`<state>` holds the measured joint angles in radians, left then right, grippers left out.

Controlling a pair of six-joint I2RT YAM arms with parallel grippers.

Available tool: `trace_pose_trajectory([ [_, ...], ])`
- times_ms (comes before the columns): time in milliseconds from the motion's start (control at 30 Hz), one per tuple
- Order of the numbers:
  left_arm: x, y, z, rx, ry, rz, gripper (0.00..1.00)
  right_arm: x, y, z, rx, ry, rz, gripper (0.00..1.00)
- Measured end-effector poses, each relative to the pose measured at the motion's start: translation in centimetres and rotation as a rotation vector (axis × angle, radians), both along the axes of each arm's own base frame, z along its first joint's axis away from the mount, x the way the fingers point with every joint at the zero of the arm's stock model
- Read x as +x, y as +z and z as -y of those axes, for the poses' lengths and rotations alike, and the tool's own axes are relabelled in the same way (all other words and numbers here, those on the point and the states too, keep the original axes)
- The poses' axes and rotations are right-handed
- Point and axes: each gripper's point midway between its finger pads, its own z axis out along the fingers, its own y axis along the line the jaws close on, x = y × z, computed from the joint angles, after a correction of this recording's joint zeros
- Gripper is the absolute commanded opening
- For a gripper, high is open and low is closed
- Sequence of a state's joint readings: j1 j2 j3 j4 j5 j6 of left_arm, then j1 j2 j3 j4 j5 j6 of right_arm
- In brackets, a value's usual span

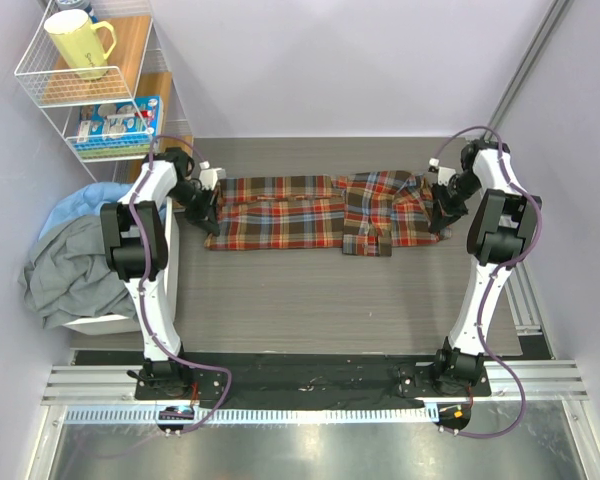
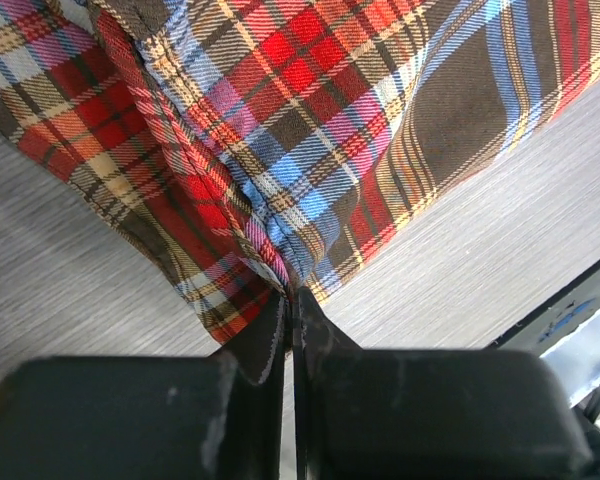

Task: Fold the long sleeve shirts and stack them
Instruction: Fold the shirt

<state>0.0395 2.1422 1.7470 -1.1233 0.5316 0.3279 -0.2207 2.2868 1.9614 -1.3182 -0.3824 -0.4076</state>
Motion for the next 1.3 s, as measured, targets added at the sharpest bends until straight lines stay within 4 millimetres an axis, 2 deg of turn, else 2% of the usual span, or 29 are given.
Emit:
trace_pose_trajectory([
  [333, -1.4, -0.9, -0.3, 0.014, -0.017, -0.042, 0.0, -2.0, -1.9, 1.4, -0.043, 0.013, -0.066, 0.01],
  [433, -1.3, -0.8, -0.2, 0.013, -0.017, -0.039, 0.0, -1.9, -1.6, 1.4, -0.045, 0.014, -0.064, 0.01],
  [700, -0.5, 1.1, -0.2, 0.008, -0.02, 0.016, 0.0, 0.6, 0.8, 1.9, -0.055, 0.024, 0.039, 0.01],
  [800, -0.5, 2.1, -0.2, 0.01, -0.028, 0.043, 0.0, 0.2, 1.0, 1.9, -0.055, 0.039, 0.044, 0.01],
  [900, -0.9, 2.8, -0.3, 0.015, -0.047, 0.061, 0.0, -1.7, 0.5, 1.7, -0.056, 0.054, -0.001, 0.01],
  [1033, -1.9, 1.9, -0.8, 0.041, -0.065, 0.036, 0.0, -5.0, -0.9, 1.6, -0.065, 0.072, -0.093, 0.01],
  [1100, -2.7, 1.0, -1.1, 0.059, -0.068, 0.006, 0.0, -5.7, -1.7, 1.8, -0.076, 0.072, -0.119, 0.01],
  [1200, -3.7, -0.1, -1.4, 0.077, -0.069, -0.027, 0.0, -5.7, -2.3, 1.9, -0.089, 0.061, -0.118, 0.01],
  [1300, -3.6, -0.8, -1.6, 0.09, -0.063, -0.033, 0.0, -4.8, -3.0, 2.1, -0.104, 0.033, -0.097, 0.02],
])
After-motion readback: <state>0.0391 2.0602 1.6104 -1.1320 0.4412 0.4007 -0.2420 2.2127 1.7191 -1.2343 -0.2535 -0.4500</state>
